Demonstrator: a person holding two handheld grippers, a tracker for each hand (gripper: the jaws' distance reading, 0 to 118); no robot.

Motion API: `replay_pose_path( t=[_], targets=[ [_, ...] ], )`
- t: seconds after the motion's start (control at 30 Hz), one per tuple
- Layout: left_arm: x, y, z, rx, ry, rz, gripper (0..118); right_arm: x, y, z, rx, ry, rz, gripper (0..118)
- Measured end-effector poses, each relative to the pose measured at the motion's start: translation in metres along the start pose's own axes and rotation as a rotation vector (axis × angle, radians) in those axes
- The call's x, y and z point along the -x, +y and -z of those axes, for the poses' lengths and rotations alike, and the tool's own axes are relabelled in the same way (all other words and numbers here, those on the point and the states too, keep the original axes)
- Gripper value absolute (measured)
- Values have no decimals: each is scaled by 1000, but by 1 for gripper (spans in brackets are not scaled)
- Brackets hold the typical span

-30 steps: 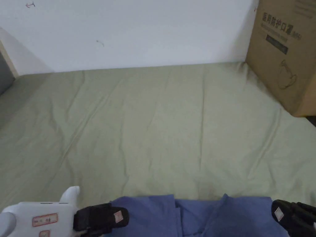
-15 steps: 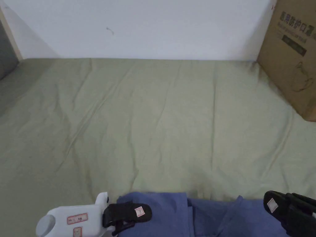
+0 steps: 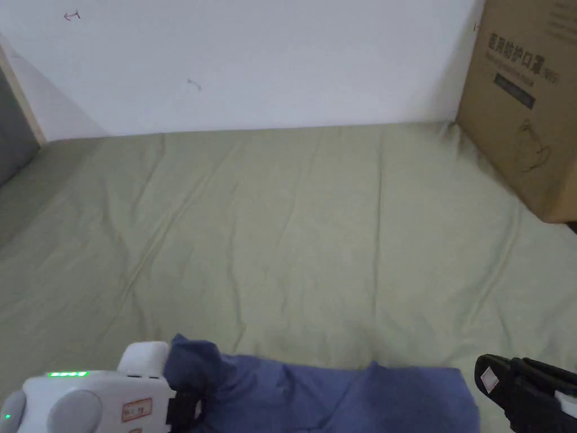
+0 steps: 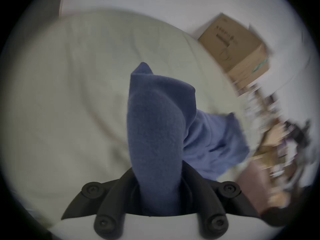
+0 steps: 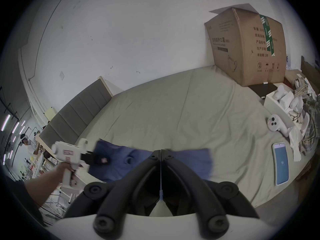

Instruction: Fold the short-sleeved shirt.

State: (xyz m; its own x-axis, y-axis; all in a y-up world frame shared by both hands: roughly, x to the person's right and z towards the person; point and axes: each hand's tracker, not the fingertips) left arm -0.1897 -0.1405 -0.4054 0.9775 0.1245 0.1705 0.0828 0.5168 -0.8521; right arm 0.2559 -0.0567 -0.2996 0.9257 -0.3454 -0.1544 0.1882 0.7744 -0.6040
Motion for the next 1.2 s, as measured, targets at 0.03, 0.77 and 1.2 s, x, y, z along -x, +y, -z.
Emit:
replay_pose_path(
  t=[0.03, 0.77, 1.2],
  targets=[
    [-5, 3, -10, 6, 135, 67, 5, -3, 0, -3, 0, -4, -2, 0],
    [-144, 50, 23, 36, -543, -197, 108, -60, -5, -40, -31, -66, 91, 0],
    [-219, 15, 127, 193, -451, 18, 1, -65, -4, -28, 45, -47, 125, 0]
  ],
)
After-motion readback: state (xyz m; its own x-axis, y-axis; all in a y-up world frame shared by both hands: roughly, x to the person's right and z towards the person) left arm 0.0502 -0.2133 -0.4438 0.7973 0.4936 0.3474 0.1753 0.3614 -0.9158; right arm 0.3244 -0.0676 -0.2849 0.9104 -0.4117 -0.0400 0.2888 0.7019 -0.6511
